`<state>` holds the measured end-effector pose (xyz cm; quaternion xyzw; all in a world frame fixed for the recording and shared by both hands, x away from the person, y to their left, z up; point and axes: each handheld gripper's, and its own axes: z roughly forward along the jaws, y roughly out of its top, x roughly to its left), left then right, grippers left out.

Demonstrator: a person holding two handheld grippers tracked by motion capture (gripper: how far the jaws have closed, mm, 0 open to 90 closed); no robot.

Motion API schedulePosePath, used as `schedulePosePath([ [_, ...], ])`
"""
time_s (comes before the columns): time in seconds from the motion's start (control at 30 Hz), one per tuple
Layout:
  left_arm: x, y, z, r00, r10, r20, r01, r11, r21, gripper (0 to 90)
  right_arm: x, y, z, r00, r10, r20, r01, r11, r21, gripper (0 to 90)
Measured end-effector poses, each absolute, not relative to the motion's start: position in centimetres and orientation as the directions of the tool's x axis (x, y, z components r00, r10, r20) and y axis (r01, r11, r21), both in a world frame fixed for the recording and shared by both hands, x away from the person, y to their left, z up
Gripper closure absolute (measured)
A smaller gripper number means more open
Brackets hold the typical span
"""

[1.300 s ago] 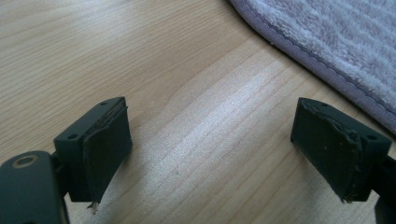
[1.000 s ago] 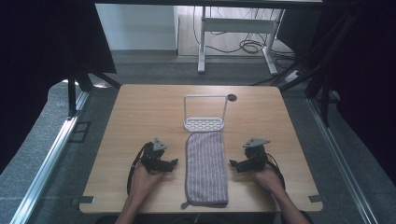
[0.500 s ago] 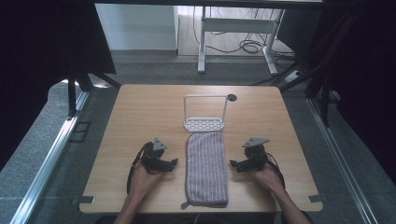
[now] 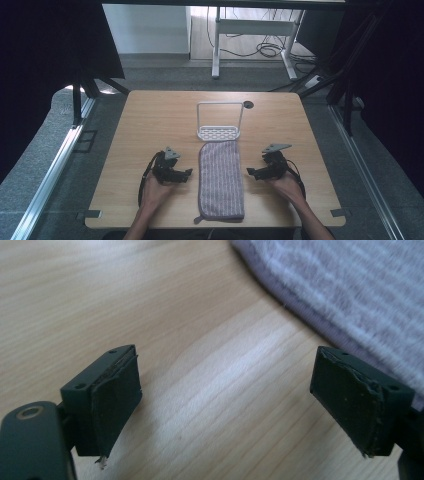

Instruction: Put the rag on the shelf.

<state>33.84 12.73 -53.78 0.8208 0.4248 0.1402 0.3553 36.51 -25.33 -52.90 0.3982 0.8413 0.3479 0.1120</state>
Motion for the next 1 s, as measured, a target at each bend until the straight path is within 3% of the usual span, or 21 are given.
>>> schedulePosePath([
  [0.2,34.7,11.6,-52.8,0.627,0.776,-0.062,0.572,-0.405,0.713,15.4,37.4,-24.7,-51.8,-0.648,0.754,0.112,0.599,0.413,0.686,14.6],
  [0.53,37.1,8.6,-51.6,0.672,0.740,-0.034,0.527,-0.446,0.724,22.7,39.1,-22.5,-50.4,-0.662,0.742,0.101,0.573,0.415,0.707,30.5],
  [0.77,38.9,7.2,-51.9,0.661,0.750,-0.011,0.524,-0.450,0.723,30.8,40.6,-20.8,-50.8,-0.664,0.740,0.106,0.579,0.420,0.699,39.6],
  [1.0,40.1,6.7,-53.0,0.661,0.750,-0.021,0.521,-0.438,0.732,37.6,41.7,-19.4,-52.2,-0.647,0.755,0.103,0.602,0.423,0.677,42.1],
])
